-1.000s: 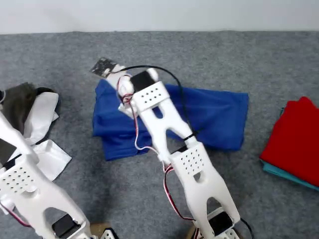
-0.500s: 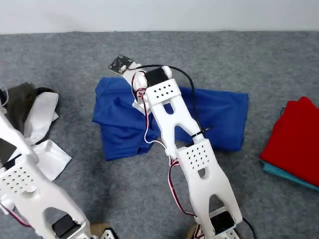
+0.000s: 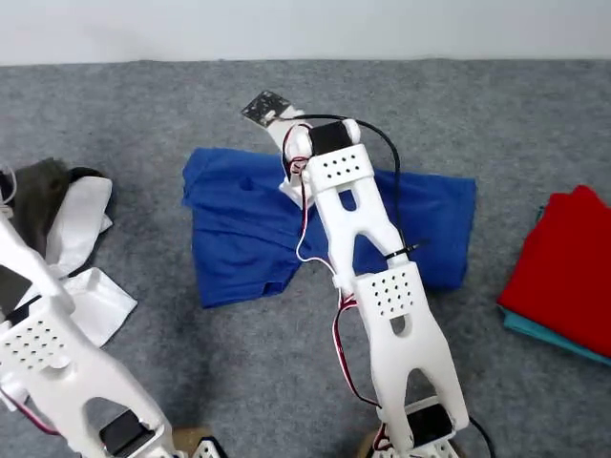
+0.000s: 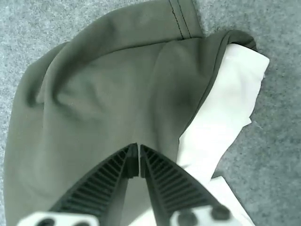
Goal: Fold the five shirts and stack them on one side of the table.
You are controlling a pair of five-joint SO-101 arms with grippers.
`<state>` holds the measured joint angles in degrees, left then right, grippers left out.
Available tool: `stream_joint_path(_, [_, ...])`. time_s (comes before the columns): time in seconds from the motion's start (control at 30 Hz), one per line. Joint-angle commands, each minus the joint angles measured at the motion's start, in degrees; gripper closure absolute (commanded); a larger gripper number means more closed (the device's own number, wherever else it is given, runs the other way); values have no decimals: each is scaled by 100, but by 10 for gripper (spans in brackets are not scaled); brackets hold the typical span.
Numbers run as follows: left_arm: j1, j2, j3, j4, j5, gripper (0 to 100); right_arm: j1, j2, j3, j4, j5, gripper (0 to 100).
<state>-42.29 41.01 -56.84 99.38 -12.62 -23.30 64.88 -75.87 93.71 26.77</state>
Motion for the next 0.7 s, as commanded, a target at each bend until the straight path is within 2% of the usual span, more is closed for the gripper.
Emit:
stream_joint_path(0.0, [-9, -484, -31, 105, -44, 981, -92, -163, -360, 119, 18, 841])
stream_joint_path(0.33, [-9, -492, -48, 105, -44, 982, -593, -286, -1442, 453, 18, 823])
stream_joint_path(0.43, [18, -492, -57, 105, -9, 982, -831, -259, -1284, 119, 35, 845])
stream_joint_path(0.6, [26, -492, -66, 114, 185, 982, -1033, 101, -703, -1112, 53, 978])
stream_joint_path(0.67, [26, -501, -66, 114, 193, 982, -989, 365, -563, -1622, 53, 978])
